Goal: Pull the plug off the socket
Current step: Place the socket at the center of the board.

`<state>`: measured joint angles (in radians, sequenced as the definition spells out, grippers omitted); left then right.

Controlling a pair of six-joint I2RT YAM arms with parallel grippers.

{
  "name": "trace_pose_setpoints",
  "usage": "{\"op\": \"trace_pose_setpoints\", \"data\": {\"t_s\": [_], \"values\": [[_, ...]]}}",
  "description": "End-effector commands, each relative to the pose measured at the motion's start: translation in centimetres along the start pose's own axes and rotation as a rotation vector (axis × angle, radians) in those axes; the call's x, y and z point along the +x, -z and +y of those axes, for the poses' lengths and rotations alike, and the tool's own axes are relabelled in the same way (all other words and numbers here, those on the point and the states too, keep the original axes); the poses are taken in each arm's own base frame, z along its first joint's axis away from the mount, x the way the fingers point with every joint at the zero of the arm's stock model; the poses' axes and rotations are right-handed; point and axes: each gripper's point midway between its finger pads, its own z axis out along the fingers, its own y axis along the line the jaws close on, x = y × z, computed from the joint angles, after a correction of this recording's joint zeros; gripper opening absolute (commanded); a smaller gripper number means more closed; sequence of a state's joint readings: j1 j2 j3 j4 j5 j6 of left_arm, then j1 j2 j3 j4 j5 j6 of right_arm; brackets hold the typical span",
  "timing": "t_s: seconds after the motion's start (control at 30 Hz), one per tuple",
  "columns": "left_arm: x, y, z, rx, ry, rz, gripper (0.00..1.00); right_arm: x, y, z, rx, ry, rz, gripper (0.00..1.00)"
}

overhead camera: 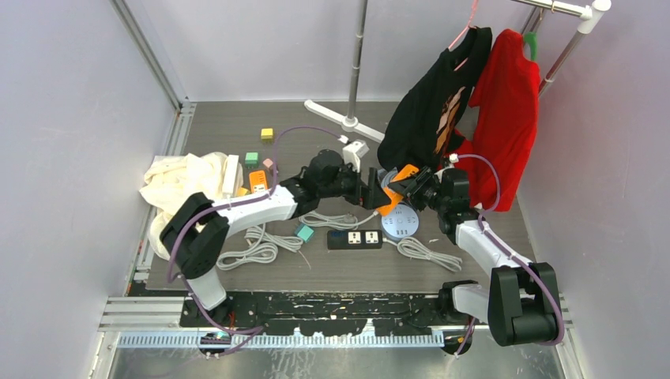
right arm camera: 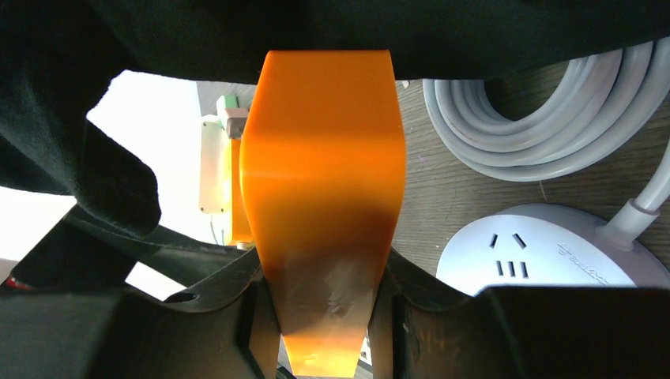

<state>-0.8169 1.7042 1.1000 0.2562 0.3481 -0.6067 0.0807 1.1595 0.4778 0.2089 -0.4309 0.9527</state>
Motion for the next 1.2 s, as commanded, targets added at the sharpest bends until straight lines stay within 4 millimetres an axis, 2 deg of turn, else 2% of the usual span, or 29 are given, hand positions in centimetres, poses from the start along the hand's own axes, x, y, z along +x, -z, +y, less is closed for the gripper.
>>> {"op": "trace_pose_setpoints", "data": {"t_s": [0.0, 0.17, 0.33, 0.47, 0.57, 0.67, 0.73, 0.87, 0.93, 1.03, 1.17], "values": [[0.6, -1.8, -0.1, -0.044, -0.072, 0.052, 0.85, -1.6, 0.5, 2.4, -0.082, 0.034, -0.061, 0.02], [2.4, -3.4, -0.9, -0.046, -0.071, 0.141, 0.78, -1.6, 0.5, 2.4, -0.084, 0.033, -0.061, 0.02], [4.1, -4.5, -0.4, -0.094, -0.053, 0.241, 0.66, -1.6, 0.6, 2.5, -0.087, 0.035, -0.063, 0.02], [4.3, -4.9, -0.2, -0.101, -0.047, 0.256, 0.55, -1.6, 0.6, 2.5, -0.088, 0.036, -0.066, 0.02], [4.2, -4.8, -0.3, -0.104, -0.051, 0.252, 0.33, -1.6, 0.6, 2.5, -0.087, 0.035, -0.064, 0.02], [4.0, -4.6, -0.1, -0.119, -0.059, 0.246, 0.03, -1.6, 0.6, 2.4, -0.085, 0.034, -0.066, 0.05], [3.8, -4.3, 0.2, -0.141, -0.07, 0.24, 0.0, -1.6, 0.7, 2.4, -0.081, 0.033, -0.067, 0.15], [3.0, -3.4, 1.1, -0.201, -0.104, 0.203, 0.0, -1.6, 0.7, 2.2, -0.07, 0.027, -0.068, 0.58], [2.6, -2.8, 1.6, -0.23, -0.121, 0.179, 0.0, -1.6, 0.7, 2.0, -0.063, 0.025, -0.068, 0.75], [1.9, -1.8, 2.5, -0.268, -0.129, 0.143, 0.0, -1.7, 0.8, 2.0, -0.06, 0.026, -0.074, 0.85], [1.6, -0.3, 4.4, -0.324, -0.102, 0.126, 0.0, -1.9, 0.9, 2.0, -0.058, 0.027, -0.079, 0.89]]}}
